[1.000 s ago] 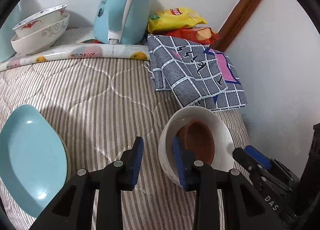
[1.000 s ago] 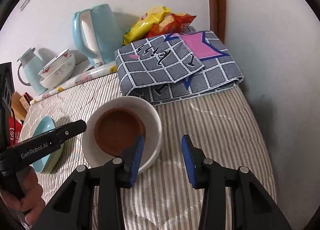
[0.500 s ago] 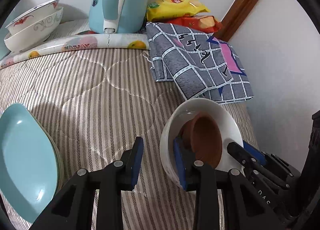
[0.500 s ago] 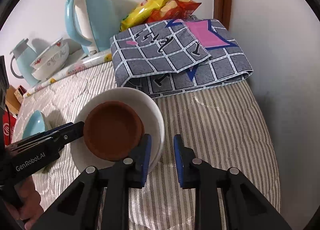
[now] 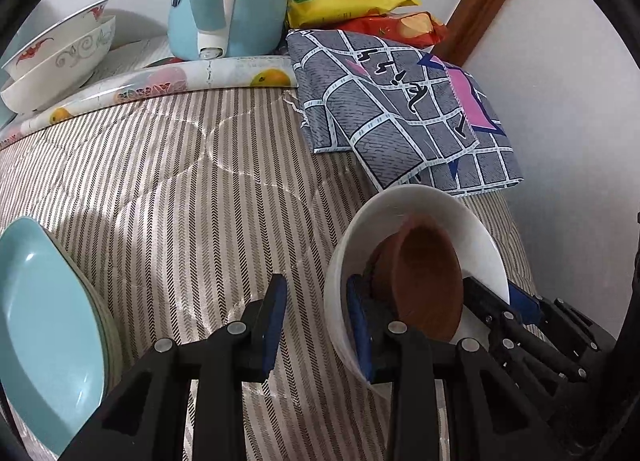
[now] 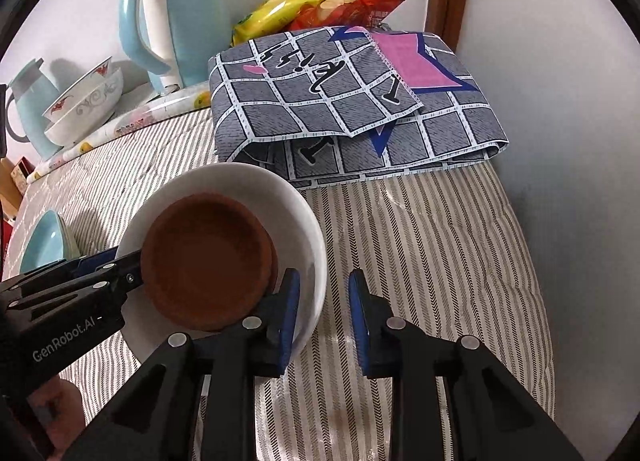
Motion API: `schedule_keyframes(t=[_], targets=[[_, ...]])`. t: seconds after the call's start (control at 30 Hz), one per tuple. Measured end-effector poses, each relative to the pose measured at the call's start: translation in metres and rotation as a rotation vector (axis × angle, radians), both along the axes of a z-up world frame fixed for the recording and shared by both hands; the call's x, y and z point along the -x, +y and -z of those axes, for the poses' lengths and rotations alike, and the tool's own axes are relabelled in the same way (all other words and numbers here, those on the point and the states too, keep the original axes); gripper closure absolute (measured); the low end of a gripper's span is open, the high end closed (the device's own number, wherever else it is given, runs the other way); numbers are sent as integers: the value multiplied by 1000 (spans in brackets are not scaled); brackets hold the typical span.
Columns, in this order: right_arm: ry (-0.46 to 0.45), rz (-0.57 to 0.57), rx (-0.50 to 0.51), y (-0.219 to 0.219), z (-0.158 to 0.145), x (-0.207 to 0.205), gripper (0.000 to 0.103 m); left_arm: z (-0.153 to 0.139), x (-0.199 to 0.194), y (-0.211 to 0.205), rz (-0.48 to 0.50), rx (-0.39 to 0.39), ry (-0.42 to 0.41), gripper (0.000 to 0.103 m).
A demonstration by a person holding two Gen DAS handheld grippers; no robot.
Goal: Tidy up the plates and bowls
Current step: 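Grasp the white bowl rim with both tools on opposite sides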
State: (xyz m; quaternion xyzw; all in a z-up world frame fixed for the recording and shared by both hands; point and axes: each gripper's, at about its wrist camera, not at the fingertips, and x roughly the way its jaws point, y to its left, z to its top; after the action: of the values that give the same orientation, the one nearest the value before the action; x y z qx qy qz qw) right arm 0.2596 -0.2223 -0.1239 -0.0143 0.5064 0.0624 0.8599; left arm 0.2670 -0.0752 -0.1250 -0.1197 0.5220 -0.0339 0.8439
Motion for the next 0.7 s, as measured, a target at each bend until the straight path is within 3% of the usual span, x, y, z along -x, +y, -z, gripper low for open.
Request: schedule_keyframes(t=[0.7], targets=[[35, 29, -33, -7, 8, -11, 67, 12, -11, 7, 4, 12, 31, 59]])
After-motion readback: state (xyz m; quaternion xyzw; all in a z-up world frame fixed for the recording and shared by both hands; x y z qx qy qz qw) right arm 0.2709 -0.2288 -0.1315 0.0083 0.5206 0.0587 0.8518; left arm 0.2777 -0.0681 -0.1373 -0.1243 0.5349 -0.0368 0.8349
